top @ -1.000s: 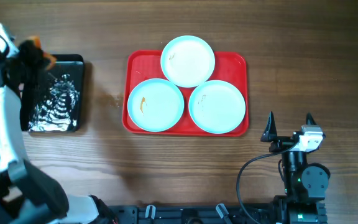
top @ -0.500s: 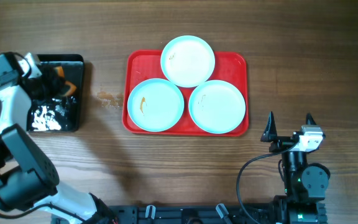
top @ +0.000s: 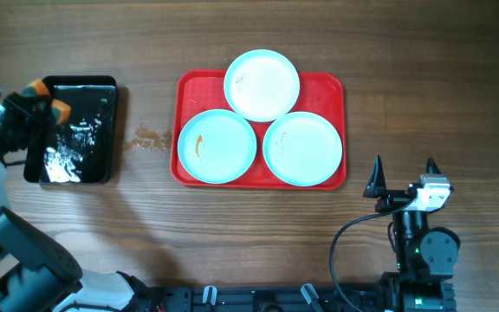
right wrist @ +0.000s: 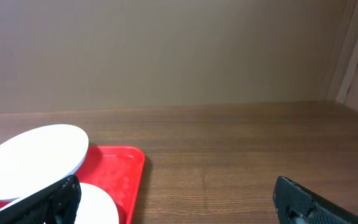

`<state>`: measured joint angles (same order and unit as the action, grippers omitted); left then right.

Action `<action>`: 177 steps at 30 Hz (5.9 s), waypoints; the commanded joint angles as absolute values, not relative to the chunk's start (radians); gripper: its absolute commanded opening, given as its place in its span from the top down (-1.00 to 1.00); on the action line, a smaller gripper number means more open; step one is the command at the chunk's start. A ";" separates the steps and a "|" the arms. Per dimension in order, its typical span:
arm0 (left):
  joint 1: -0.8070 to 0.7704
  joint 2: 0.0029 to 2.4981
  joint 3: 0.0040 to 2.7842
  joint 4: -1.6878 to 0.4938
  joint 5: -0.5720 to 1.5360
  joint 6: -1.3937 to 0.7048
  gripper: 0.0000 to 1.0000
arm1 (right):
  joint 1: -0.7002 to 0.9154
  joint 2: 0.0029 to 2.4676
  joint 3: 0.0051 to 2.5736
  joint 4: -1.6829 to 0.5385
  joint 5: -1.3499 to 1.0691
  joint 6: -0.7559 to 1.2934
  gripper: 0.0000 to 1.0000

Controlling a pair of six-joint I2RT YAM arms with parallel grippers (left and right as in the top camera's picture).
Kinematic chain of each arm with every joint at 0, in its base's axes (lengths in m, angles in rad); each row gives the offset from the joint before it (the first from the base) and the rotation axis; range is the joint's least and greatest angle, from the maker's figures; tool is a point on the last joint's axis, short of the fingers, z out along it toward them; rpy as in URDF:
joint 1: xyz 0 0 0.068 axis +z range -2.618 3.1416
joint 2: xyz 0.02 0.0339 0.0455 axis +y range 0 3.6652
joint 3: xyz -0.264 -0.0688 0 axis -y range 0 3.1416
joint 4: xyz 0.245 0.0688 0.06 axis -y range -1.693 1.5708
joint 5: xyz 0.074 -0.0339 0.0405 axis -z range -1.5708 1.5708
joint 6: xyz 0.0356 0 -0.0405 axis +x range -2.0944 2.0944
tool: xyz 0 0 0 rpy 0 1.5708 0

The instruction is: Clean dirty plates on tray and stack at the side

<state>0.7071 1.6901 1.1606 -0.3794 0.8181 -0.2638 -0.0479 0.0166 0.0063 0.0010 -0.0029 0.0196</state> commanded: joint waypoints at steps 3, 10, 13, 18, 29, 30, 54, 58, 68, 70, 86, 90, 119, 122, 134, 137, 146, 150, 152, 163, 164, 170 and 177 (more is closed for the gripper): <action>0.704 1.772 1.090 -0.356 0.886 -0.225 0.92 | -0.054 0.014 0.005 0.006 -0.001 0.002 -1.00; 0.752 1.755 1.093 -0.111 1.343 -0.435 0.92 | -0.054 0.014 0.005 0.006 -0.001 0.002 -0.99; 0.784 1.747 1.093 0.144 1.456 -0.676 0.92 | -0.054 0.014 0.005 0.006 -0.001 0.002 -0.99; 0.811 1.745 1.092 0.266 1.476 -0.730 0.92 | -0.054 0.014 0.005 0.006 -0.001 0.002 -0.99; 0.748 1.760 0.947 -0.187 0.809 -0.348 0.92 | -0.054 0.014 0.005 0.006 -0.001 0.003 -0.99; 0.749 1.759 0.948 -0.154 0.880 -0.348 0.92 | -0.054 0.014 0.005 0.006 -0.001 0.003 -0.99; 0.762 1.748 0.967 -0.184 0.732 -0.434 0.92 | -0.054 0.014 0.005 0.006 -0.001 0.003 -1.00; 0.782 1.729 0.968 -0.062 0.961 -0.517 0.92 | -0.054 0.014 0.005 0.006 -0.001 0.002 -1.00; 0.788 1.697 0.967 0.318 1.284 -0.808 0.92 | -0.054 0.014 0.005 0.006 -0.001 0.003 -0.99; 0.788 1.700 0.967 0.317 1.318 -0.763 0.92 | -0.054 0.014 0.005 0.006 -0.001 0.003 -0.99; 0.788 1.700 0.967 -0.044 1.313 -0.313 0.92 | -0.054 0.014 0.005 0.006 -0.001 0.003 -1.00; 0.788 1.700 0.967 -0.057 1.290 -0.299 0.92 | -0.054 0.014 0.005 0.006 -0.001 0.003 -0.99; 0.788 1.700 0.967 0.234 1.468 -0.365 0.92 | -0.054 0.014 0.005 0.006 -0.001 0.003 -0.99; 0.788 1.700 0.967 0.272 1.453 -0.285 0.92 | -0.054 0.014 0.005 0.006 -0.001 0.003 -1.00; 0.788 1.700 0.967 0.269 1.176 -0.196 0.92 | -0.054 0.014 0.005 0.006 -0.001 0.002 -0.99; 0.788 1.700 0.967 0.239 1.176 -0.109 0.92 | -0.054 0.014 0.005 0.006 -0.001 0.003 -1.00; 0.788 1.700 0.967 0.080 0.996 -0.003 0.92 | -0.054 0.014 0.005 0.006 -0.001 0.003 -0.99; 0.788 1.700 0.967 0.075 0.994 0.020 0.92 | -0.054 0.014 0.005 0.006 -0.001 0.003 -1.00; 0.788 1.700 0.967 0.070 0.993 0.020 0.92 | -0.054 0.014 0.005 0.006 -0.001 0.003 -1.00; 0.788 1.700 0.967 0.047 0.993 0.023 0.92 | -0.054 0.014 0.005 0.006 -0.001 0.003 -0.99; 0.788 1.700 0.967 0.047 0.992 0.023 0.92 | -0.054 0.014 0.005 0.006 -0.001 0.003 -1.00; 0.788 1.700 0.967 0.029 0.973 0.023 0.92 | -0.054 0.014 0.005 0.006 -0.001 0.003 -0.99; 0.788 1.700 0.967 0.029 0.974 0.023 0.92 | -0.054 0.014 0.005 0.006 -0.001 0.003 -1.00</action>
<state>0.7856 1.7161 0.9604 0.0273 0.9737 -0.0006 -0.0479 0.0166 0.0063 0.0010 -0.0029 0.0196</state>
